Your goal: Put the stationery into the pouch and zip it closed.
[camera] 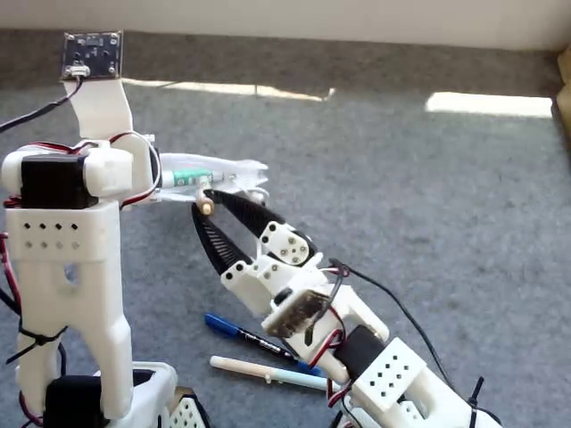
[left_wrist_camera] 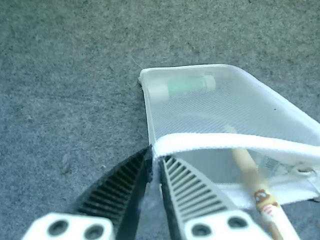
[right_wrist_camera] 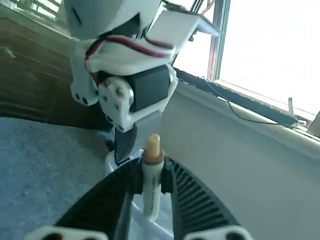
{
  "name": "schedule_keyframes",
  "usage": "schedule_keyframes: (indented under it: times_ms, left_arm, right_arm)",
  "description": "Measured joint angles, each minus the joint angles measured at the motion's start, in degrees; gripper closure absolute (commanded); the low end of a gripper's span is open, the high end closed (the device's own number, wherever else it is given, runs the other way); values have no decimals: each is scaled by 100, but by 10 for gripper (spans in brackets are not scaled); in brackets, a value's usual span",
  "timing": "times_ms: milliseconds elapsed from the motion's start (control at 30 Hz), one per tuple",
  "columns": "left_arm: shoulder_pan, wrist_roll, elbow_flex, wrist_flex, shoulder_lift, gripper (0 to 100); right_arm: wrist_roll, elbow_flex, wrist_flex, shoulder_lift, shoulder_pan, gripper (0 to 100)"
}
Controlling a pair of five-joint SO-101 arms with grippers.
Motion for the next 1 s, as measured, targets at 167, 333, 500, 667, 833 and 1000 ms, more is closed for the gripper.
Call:
schedule_keyframes:
  times_ms: [167, 333, 500, 667, 833, 1000]
  left_arm:
    - [0, 0, 18, 0, 0, 993]
    - [-26, 0, 53, 0, 0, 993]
    - [-26, 0, 53, 0, -9, 993]
    - [-26, 0, 53, 0, -9, 993]
    - [-26, 0, 53, 0, -9, 993]
    - [-35, 0, 53, 0, -9, 993]
  right_arm:
    - [0, 0, 440, 0, -9, 902]
    - [-255, 9, 492, 0, -18, 896]
    - [-440, 9, 993, 0, -26, 896]
    - [-475, 0, 1556, 0, -53, 897]
    - [-703, 0, 2171, -369, -53, 899]
    - [-1152, -791, 3622, -923, -53, 900]
